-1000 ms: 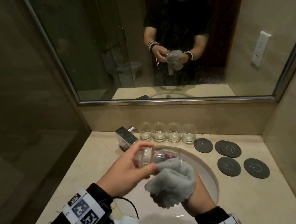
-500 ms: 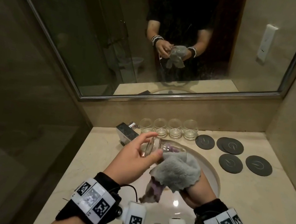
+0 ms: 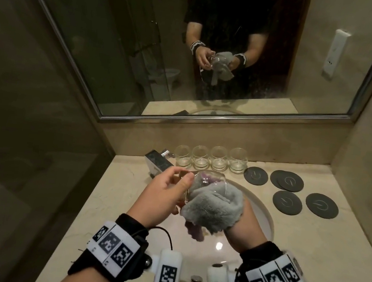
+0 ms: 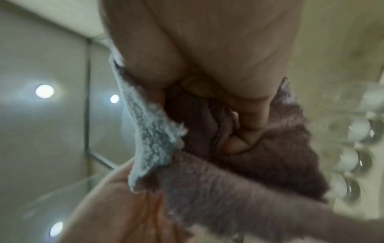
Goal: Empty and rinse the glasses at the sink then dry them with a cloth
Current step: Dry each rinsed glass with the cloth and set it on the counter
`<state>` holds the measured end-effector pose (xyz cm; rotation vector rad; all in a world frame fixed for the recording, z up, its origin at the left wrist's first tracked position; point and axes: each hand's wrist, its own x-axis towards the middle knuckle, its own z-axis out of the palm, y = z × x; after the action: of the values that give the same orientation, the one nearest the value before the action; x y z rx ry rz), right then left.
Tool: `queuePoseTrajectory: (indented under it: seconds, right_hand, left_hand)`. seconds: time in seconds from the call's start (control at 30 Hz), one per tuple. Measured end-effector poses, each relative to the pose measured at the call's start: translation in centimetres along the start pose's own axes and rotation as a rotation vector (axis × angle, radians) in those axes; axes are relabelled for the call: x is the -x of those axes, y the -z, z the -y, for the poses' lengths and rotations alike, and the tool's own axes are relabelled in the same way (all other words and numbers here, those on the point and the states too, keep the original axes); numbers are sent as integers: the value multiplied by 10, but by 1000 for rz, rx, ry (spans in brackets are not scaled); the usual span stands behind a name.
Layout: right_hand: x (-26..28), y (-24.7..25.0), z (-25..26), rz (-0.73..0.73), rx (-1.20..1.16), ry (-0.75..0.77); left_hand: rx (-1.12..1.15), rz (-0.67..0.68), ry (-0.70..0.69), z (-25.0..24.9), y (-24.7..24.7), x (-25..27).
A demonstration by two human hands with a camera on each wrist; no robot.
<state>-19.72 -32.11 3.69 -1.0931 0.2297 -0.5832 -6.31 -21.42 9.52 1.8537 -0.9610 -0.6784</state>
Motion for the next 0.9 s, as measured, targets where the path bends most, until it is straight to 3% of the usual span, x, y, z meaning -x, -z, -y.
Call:
queuePoseTrajectory:
  seconds: [0.13, 0.3, 0.5, 0.67, 0.73, 0.83, 0.9]
  right_hand:
    - [-4, -10, 13, -77, -187, -145]
    - [-16, -8, 18, -93, 247, -127]
    - [-21, -17, 31, -97, 45, -149]
    - [-24, -19, 45, -74, 287, -18]
    - [-24, -22, 51, -49, 267, -14]
    - [-21, -25, 62, -3, 85, -68]
    - [-20, -22, 65, 10, 76, -52]
  left_hand:
    - [-140, 17, -134, 6, 3, 0]
    - [114, -69, 119, 7, -4, -1]
    - [90, -83, -106, 2, -1, 2]
    - [317, -132, 121, -10, 1, -2]
    - [279, -147, 51, -12, 3, -2]
    - [104, -161, -164, -12, 3, 0]
    - [134, -146, -145, -14, 1, 1]
